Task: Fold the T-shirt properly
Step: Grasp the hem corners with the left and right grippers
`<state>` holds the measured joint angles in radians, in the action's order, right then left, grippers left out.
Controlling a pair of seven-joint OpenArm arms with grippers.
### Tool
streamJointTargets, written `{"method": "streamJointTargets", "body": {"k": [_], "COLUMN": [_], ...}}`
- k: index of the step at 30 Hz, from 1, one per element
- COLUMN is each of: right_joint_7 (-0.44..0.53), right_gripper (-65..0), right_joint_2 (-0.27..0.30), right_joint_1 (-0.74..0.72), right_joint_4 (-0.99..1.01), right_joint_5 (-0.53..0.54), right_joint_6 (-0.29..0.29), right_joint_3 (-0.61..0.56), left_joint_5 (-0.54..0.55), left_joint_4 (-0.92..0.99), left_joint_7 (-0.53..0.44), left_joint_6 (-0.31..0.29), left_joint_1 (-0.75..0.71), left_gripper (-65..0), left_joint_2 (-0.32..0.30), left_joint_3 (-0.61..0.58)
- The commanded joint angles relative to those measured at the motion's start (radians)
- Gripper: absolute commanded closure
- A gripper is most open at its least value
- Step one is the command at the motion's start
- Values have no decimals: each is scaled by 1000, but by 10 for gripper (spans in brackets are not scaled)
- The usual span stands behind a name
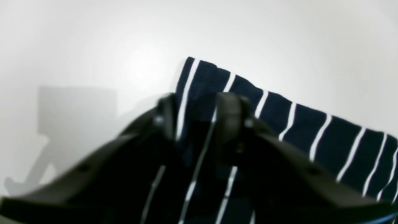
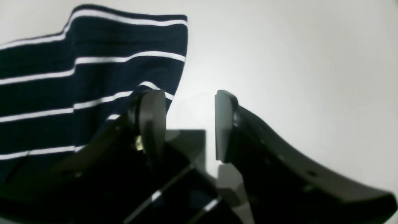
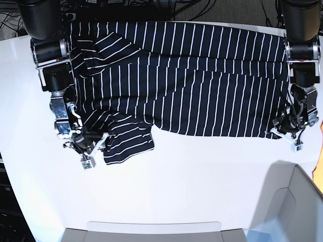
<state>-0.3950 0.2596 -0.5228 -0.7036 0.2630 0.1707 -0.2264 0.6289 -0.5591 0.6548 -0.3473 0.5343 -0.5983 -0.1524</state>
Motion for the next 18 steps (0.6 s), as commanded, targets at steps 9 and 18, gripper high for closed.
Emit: {"method": "streamJointTargets", "body": {"k": [9, 18], "right_joint_7": [-20, -20], "right_gripper": [0, 0], "right_joint_2": [0, 4], "right_joint_1": [-82, -121], "right_joint_4": [-14, -116], "right_joint_5": [-1, -1], "right_joint_6": [37, 37], "right_joint_3": [-74, -66], "left_joint_5": [-5, -5], "left_joint_4": [-68, -177], "left_joint_7": [29, 44], "left_joint_6": [-29, -31], "left_joint_1": [-18, -50], "left_gripper": [0, 0], "left_joint_2": [-2, -1], "left_joint_3": [4, 219]}}
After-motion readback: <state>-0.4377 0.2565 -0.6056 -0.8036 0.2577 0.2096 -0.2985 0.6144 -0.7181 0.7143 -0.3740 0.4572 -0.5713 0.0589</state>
